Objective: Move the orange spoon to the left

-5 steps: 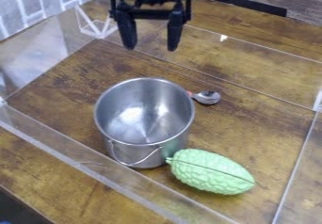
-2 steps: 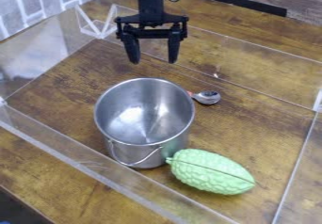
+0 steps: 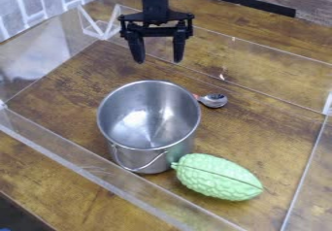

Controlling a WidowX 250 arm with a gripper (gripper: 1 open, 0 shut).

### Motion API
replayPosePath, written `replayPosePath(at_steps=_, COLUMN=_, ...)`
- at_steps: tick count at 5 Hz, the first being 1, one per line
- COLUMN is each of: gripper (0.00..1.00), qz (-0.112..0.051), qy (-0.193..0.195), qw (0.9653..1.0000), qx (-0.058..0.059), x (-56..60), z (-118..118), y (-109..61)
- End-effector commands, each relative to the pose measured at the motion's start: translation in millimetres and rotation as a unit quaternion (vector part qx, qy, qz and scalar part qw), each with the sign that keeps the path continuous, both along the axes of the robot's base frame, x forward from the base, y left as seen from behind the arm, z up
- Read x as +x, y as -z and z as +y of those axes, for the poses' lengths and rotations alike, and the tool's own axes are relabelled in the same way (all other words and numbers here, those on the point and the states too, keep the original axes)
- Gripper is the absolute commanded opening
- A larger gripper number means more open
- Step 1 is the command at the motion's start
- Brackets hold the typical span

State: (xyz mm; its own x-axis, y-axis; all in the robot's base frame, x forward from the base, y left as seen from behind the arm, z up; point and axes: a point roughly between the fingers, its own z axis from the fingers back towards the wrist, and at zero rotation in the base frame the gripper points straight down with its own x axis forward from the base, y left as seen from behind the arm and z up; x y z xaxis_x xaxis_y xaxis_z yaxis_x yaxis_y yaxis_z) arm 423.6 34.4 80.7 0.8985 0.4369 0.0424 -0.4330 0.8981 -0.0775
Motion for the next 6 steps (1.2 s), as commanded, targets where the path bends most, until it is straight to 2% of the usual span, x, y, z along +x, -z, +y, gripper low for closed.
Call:
replayPosePath(at_steps=1, gripper=1.00, qz=-0.044, qy=-0.051, qw=0.9977, qx=0.006, x=12.7, z=5.1, y=-20.8)
replayPosePath(at_steps=2, gripper=1.00, qz=-0.052, qy=-0.090, qw=0.9946, qx=0.008, x=18.1, z=-0.2, y=-18.2)
replayPosePath(at_steps=4, gripper=1.00, qz=-0.059, qy=-0.100, qw=0.9932, qx=0.011, x=17.4, z=25.4, y=2.5)
replayPosePath(at_steps=5, gripper=1.00, qz=-0.063, qy=-0.109, qw=0.9920, qx=0.011, x=22.2, z=30.4, y=3.6)
replayPosePath(at_steps=6, gripper=1.00, qz=-0.050, qy=-0.115, qw=0.9921, qx=0.007, x=17.0, z=27.2, y=-1.5)
